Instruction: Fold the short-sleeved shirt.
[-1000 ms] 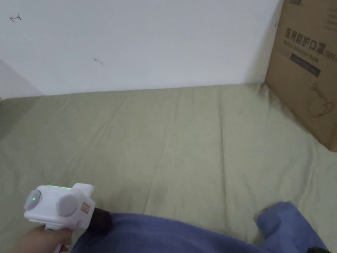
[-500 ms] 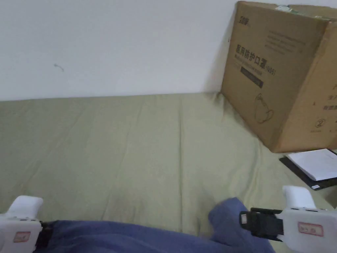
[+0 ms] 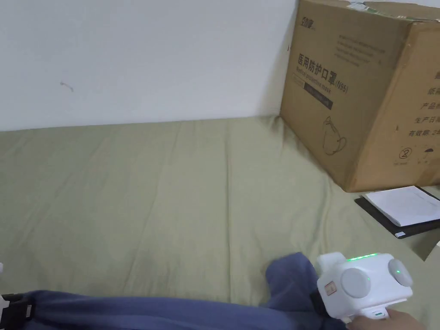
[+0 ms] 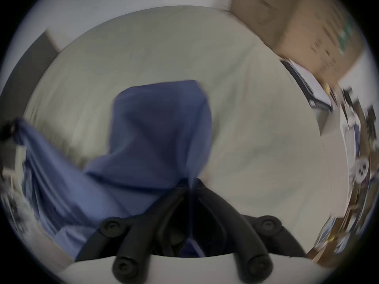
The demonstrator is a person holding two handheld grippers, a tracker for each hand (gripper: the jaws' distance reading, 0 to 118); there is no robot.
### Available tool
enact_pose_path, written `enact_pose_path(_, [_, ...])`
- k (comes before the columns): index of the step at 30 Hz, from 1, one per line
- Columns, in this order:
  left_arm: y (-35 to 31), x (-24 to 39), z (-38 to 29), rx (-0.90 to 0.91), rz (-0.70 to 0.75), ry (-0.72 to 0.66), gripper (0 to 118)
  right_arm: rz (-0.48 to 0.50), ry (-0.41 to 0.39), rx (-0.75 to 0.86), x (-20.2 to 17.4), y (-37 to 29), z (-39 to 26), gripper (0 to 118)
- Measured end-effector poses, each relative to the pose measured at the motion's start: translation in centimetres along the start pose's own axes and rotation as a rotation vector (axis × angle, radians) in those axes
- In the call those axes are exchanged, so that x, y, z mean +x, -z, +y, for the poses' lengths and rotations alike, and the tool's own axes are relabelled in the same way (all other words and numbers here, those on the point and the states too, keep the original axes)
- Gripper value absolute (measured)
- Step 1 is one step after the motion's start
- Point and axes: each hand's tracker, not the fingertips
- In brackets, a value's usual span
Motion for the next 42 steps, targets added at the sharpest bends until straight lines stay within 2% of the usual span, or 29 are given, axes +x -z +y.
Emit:
enact_pose_path(1, [-0.2, 0.2, -0.2, -0.005, 0.002, 0.0, 1, -0.004, -0.02, 0.028, -0.6, -0.5, -0.1, 0])
enact_pose_path(4, [-1.2, 0.4, -0.3, -0.012, 0.012, -0.009, 1, 0.101, 0.072, 0.079, -0.5, -3.1, -0.8, 0])
enact_pose_path(8, [-5.3, 0.6, 0.1, 0.035, 0.003, -0.016, 1, 0.108, 0.18, 0.28, 1.8, -9.2, -1.5, 0])
enact_pose_path(15, [-16.0, 2.1, 1.9, 0.215, -0.018, 0.006, 1, 0.173, 0.257, 0.519, 6.5, -21.6, -2.7, 0])
enact_pose_path(20, [-22.7, 4.0, 3.6, 0.325, -0.024, 0.043, 1, 0.231, 0.303, 0.641, 8.2, -29.1, -2.2, 0])
enact_pose_path(30, [-31.8, 6.8, 8.9, 0.452, -0.015, 0.081, 1, 0.18, 0.218, 0.854, 9.0, -41.6, 2.4, 0])
enact_pose_path(36, [-33.0, 7.1, 13.4, 0.514, 0.048, 0.072, 1, 0.156, 0.201, 0.868, 8.7, -44.9, 8.6, 0])
enact_pose_path(42, [-31.7, 6.3, 20.1, 0.54, 0.051, -0.007, 1, 0.119, 0.199, 0.904, 8.1, -46.3, 16.5, 0])
